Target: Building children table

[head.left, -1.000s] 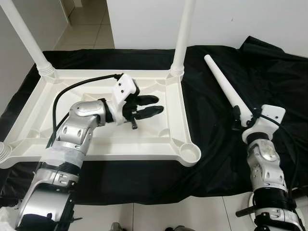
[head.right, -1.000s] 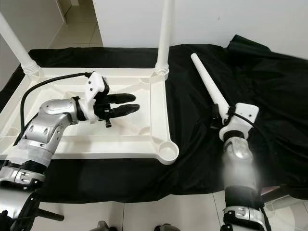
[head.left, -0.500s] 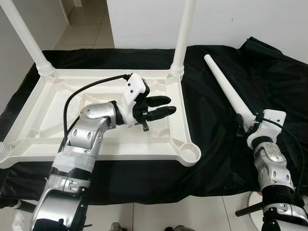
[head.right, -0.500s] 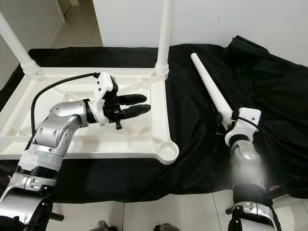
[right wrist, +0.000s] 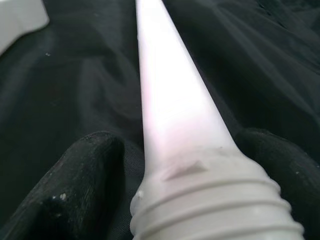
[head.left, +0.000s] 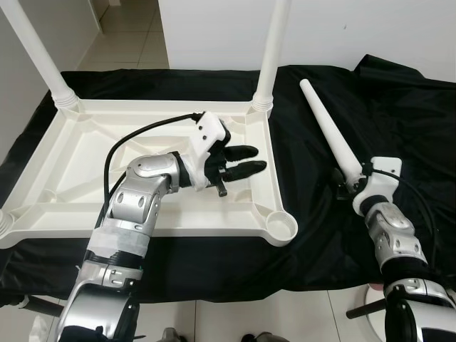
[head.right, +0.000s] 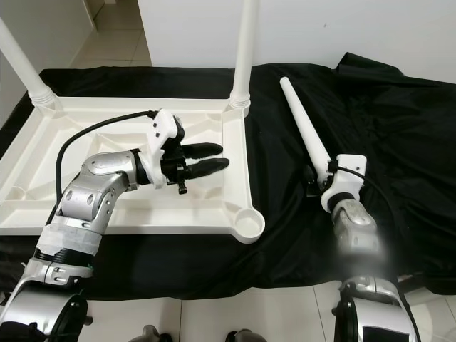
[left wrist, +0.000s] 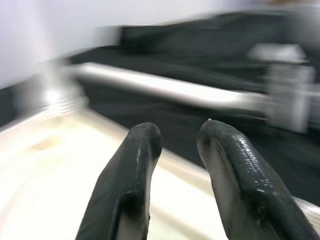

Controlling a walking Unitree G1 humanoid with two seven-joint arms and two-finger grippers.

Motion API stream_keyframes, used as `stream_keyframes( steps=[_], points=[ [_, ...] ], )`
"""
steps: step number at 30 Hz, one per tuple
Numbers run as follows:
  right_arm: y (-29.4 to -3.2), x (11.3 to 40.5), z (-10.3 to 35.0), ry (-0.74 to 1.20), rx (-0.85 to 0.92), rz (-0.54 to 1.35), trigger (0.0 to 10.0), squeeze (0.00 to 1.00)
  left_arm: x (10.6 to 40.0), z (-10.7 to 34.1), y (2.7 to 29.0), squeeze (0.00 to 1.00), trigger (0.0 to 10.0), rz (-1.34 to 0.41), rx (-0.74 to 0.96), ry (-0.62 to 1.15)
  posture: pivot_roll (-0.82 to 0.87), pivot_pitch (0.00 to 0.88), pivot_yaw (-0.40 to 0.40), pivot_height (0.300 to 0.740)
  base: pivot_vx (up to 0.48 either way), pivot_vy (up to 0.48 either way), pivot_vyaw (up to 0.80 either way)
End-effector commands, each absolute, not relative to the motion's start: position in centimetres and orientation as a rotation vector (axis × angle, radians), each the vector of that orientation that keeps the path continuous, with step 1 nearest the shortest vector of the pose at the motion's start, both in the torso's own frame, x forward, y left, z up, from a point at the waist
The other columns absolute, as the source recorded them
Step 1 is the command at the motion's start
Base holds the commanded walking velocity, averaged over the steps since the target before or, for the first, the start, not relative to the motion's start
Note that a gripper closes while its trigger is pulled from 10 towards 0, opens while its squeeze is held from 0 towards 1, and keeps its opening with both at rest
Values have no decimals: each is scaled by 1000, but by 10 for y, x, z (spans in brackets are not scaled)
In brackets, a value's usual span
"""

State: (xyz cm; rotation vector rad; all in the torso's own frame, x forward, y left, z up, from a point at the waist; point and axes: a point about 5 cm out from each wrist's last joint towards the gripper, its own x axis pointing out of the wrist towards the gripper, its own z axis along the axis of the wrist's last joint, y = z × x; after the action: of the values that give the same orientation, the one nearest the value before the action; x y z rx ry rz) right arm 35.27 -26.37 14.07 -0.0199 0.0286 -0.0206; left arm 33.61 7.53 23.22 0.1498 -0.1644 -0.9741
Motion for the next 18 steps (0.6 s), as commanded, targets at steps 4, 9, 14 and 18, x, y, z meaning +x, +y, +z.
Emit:
stream_keyframes(
  steps=[4, 9, 14, 18],
  points=[
    [-259, 353, 129, 81, -6, 18, 10000, 0, 341, 233, 78, 0, 10000, -896, 149, -161, -73, 125, -24, 740, 0, 0, 0],
    [-245, 351, 114, 130, -9, 96, 10000, 0, 342, 241, 81, 0, 10000, -869, 146, -188, -63, 121, -30, 740, 0, 0, 0],
    [-242, 349, 108, 145, 5, 108, 3804, 0, 344, 245, 82, 0, 10000, -857, 142, -199, -62, 120, -30, 740, 0, 0, 0],
    [-241, 347, 102, 164, 14, 113, 2902, 0, 345, 245, 80, 0, 10000, -838, 142, -202, -66, 117, -26, 740, 0, 0, 0]
  ],
)
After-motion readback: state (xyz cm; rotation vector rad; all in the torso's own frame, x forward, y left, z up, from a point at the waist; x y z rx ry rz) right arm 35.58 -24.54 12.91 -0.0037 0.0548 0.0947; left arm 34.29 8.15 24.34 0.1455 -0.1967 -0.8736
